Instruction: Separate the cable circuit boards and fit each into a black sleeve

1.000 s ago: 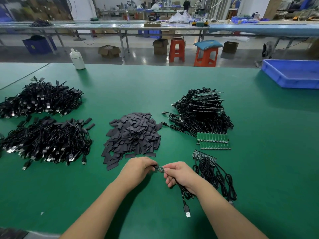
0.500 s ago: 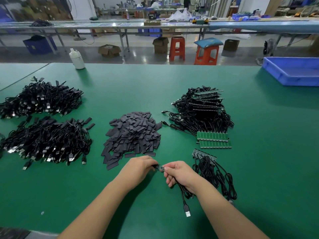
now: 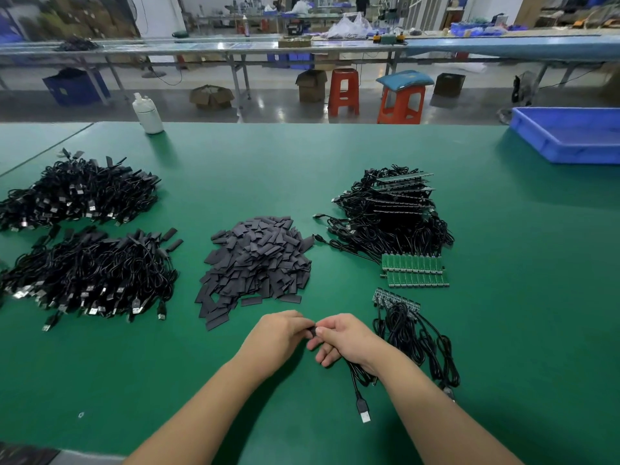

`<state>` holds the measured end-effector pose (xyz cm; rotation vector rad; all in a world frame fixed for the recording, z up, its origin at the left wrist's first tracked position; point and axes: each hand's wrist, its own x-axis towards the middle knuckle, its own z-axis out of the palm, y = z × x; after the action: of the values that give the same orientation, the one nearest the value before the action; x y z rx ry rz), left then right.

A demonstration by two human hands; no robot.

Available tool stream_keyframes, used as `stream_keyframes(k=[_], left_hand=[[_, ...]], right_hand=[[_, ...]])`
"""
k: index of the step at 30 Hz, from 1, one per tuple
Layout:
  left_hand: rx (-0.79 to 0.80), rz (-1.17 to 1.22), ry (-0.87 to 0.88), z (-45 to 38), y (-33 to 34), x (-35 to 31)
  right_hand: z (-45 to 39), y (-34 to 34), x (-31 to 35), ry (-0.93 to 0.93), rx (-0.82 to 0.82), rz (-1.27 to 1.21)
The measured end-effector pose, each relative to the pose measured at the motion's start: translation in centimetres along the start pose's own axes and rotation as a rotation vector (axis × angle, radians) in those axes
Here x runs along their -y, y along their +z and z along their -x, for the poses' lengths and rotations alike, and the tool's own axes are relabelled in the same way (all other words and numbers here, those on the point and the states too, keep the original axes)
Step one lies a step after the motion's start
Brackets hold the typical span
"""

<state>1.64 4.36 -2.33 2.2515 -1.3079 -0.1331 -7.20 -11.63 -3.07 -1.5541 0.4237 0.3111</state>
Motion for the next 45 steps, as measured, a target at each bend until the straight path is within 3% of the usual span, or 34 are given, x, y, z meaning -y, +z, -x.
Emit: stream_keyframes(k=[7, 17, 22, 25, 30, 33, 35, 37, 39, 41, 45], left_hand=[[0.024, 0.021, -0.027, 0.1, 0.2, -0.7], [0.101, -0.226, -0.001, -0.5, 1.8, -0.7], [-0.172, 0.134, -0.252, 0.1, 2.2, -1.3], [-0.333, 0.391, -0.484, 0.4, 2.0, -2.2], [-0.040, 0.662, -0.538, 0.6, 2.1, -3.6], [0.027, 0.903, -0.538, 0.4, 1.5, -4.4], [-0.014, 0.917, -0.551, 0.0, 0.4, -4.2], [-0.093, 0.820, -0.574, -0.5, -1.6, -2.7], [-0.187, 0.565, -0.616, -0.7, -4.3, 0.2], [-0.303, 0.277, -0.671, -0.3, -7.6, 3.8], [-0.412, -0.208, -0.826, 1.4, -13.8, 11.7]], right_hand=[[0.0, 0.1, 0.0, -0.026, 0.034, -0.045], [0.6, 0.1, 0.4, -0.037, 0.018, -0.058], [0.5, 0.5, 0.5, -0.016, -0.034, -0.130], [0.5, 0.5, 1.2, -0.046, -0.147, -0.355], [0.3, 0.6, 3.5, -0.225, -0.227, -0.895], [0.1, 1.2, 5.1, -0.263, -0.206, -0.990], [0.0, 1.0, 5.7, -0.259, -0.214, -0.834], [0.2, -0.1, 5.9, -0.238, -0.341, -0.327], [0.4, -2.3, 5.2, -0.229, -0.535, 0.287], [1.0, -4.9, 4.1, -0.186, -0.677, 0.712], [2.3, -9.3, 1.4, 0.036, -0.784, 0.999]])
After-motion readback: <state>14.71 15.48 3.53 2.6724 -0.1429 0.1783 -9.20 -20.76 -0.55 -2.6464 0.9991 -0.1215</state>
